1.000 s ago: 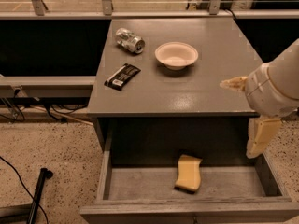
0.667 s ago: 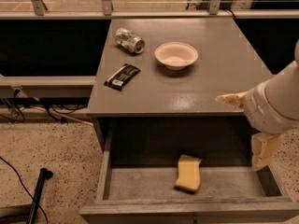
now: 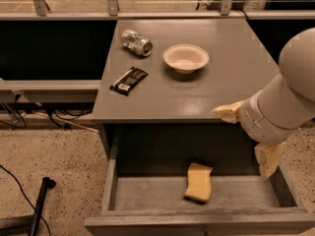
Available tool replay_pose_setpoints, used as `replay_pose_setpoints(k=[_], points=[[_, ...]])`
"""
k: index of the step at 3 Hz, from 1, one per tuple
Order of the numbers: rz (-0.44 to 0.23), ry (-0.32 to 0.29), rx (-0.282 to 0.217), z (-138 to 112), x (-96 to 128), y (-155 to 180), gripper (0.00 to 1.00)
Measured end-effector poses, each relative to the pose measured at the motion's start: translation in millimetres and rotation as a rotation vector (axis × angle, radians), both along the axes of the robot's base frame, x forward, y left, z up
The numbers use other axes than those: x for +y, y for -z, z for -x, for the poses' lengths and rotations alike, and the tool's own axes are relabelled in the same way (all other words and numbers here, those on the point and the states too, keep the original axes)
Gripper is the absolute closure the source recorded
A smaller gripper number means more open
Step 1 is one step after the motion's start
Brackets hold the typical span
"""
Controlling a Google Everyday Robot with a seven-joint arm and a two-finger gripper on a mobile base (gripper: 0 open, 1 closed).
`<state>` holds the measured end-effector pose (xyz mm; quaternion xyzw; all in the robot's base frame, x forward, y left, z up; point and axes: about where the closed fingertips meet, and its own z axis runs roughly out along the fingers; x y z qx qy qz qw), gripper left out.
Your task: Pick sponge from top drawer and place on counter
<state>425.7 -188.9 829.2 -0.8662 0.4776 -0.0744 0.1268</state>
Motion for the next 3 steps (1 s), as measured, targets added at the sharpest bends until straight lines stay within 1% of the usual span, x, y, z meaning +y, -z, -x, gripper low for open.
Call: replay_pose_setpoints(k=[1, 2, 3], points=[[0.127, -0.216, 0.019, 8.9, 10.6, 31.0, 0.0], [0.189, -0.4, -0.022, 23.8, 13.2, 52.7, 0.0], [0.21, -0.486, -0.05, 21.3, 14.1, 54.3, 0.0]])
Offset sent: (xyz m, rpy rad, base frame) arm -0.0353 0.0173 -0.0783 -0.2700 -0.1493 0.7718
